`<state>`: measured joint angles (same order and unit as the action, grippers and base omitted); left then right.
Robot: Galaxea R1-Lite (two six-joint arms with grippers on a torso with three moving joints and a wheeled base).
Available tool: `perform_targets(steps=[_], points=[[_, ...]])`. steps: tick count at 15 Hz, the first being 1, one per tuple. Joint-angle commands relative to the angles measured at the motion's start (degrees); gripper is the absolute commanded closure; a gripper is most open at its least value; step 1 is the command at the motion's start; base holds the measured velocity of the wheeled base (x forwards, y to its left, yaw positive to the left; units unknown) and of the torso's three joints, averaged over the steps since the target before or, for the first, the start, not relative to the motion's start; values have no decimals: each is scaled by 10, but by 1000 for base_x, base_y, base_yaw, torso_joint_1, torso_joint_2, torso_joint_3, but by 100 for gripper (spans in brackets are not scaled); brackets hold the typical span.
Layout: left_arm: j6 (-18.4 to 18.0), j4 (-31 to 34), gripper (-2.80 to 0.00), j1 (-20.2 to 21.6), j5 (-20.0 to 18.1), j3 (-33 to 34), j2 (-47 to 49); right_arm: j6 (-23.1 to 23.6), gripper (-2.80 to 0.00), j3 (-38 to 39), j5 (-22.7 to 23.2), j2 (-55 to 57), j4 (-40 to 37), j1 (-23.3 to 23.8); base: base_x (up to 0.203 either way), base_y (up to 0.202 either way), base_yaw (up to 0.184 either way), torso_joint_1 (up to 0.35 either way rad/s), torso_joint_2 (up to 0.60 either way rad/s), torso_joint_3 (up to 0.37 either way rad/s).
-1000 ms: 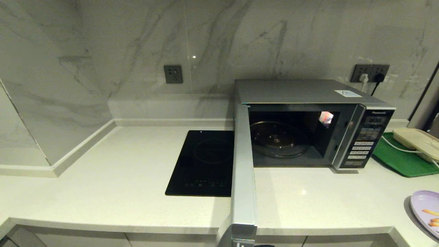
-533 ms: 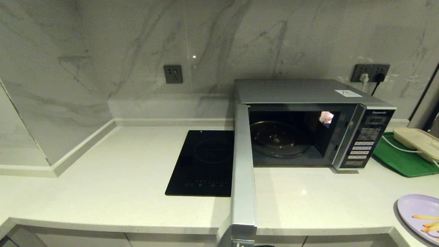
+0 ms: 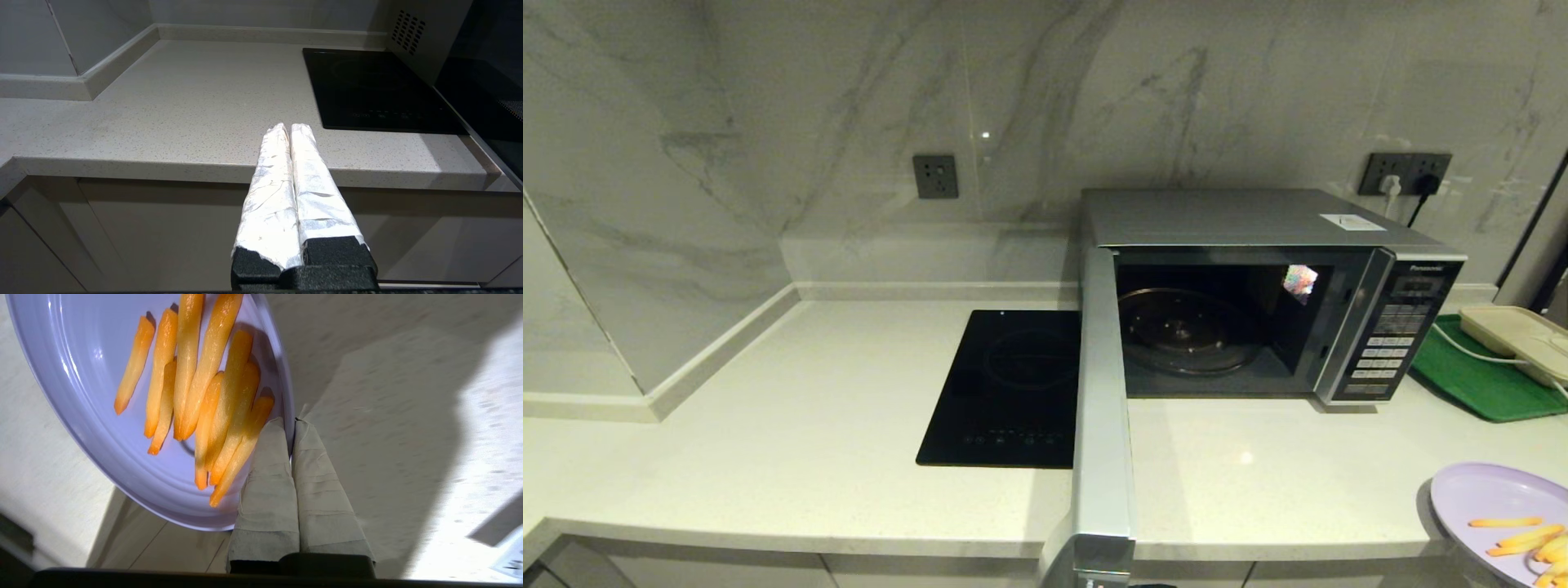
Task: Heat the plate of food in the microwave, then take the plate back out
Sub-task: Put the plate in the microwave oven
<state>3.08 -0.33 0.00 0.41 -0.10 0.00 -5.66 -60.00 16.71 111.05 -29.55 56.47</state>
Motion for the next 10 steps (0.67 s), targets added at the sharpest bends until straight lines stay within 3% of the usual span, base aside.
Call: perform_targets(steps=[1,7,10], points=[[1,0,0,0,0,0,0,-1,0,5,54,-17,-26,-16,0,0,0,0,0,0],[1,0,0,0,0,0,0,-6,0,13,83,-51,-39,-98,0,0,0,0,0,0],[1,0,0,0,0,0,0,-71,0,1,82,-67,-38,-174,0,0,0,0,0,0]])
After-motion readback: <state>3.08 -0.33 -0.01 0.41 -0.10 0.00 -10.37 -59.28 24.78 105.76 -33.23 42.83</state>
